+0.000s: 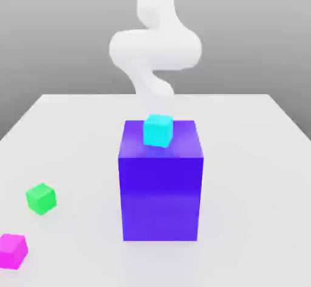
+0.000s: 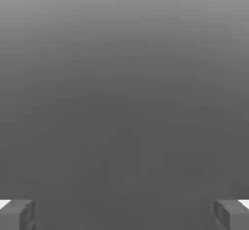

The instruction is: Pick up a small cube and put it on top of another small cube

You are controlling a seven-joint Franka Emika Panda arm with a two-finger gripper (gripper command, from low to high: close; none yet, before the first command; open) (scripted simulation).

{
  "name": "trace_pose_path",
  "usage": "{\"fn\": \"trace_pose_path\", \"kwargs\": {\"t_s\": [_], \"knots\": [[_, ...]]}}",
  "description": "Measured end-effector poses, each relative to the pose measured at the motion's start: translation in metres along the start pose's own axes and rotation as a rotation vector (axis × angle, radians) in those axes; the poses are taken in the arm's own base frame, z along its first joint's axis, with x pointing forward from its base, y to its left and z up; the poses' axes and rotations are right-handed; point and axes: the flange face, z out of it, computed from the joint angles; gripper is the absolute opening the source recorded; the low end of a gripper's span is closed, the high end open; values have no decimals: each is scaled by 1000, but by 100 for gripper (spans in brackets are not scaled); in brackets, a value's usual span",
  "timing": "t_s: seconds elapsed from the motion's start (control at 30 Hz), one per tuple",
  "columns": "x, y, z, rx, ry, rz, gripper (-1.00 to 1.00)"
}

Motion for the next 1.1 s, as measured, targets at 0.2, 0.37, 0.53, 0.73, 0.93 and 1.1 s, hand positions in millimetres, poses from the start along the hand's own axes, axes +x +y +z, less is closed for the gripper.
{"fn": "trace_pose_path", "kwargs": {"t_s": [0.2, 0.37, 0.53, 0.73, 0.93, 1.1], "knots": [[38, 41, 108, -153, -48, 308, 0], [60, 95, 190, -285, -61, 562, 0], [72, 165, 264, -422, -52, 818, 0], [73, 271, 336, -596, -5, 1132, 0], [47, 377, 392, -775, 66, 1416, 0], [19, 425, 441, -805, 83, 1462, -100]]}}
